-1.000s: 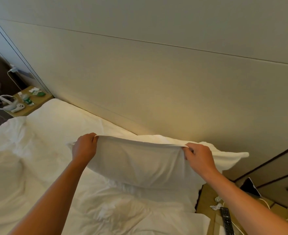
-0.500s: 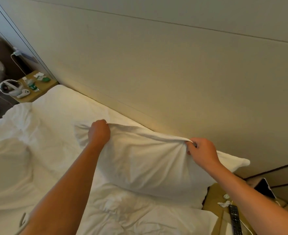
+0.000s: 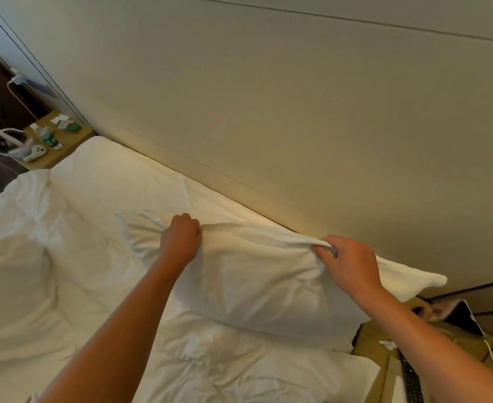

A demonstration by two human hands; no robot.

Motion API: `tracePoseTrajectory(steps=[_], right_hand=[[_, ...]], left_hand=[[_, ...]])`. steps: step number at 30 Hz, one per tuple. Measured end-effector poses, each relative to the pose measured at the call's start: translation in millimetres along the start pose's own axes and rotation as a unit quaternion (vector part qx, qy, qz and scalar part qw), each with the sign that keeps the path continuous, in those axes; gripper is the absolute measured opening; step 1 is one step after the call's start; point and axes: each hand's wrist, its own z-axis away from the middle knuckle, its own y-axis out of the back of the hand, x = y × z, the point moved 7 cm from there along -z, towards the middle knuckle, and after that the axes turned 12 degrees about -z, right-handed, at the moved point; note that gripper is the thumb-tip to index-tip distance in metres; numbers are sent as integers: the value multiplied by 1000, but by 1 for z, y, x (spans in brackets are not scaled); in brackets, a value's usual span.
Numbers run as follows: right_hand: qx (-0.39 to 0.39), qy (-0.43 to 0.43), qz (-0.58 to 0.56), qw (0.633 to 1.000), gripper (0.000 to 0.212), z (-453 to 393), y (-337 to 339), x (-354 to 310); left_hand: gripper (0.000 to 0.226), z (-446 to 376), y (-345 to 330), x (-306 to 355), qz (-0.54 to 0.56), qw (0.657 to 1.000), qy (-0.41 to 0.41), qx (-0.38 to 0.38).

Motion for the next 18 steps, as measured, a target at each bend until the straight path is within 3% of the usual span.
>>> tracePoseTrajectory(steps=[3, 8, 18], right_hand=[[1, 2, 7, 1000, 38, 2, -2, 0], [17, -16, -53, 998, 26, 3, 7, -10], [49, 2, -118, 992, 32, -2, 21, -50]], left_hand=[[30, -3, 13, 1, 50, 998, 17, 32], [31, -11, 36, -12, 157, 984, 38, 81], [27, -15, 87, -37, 223, 958, 60, 168]])
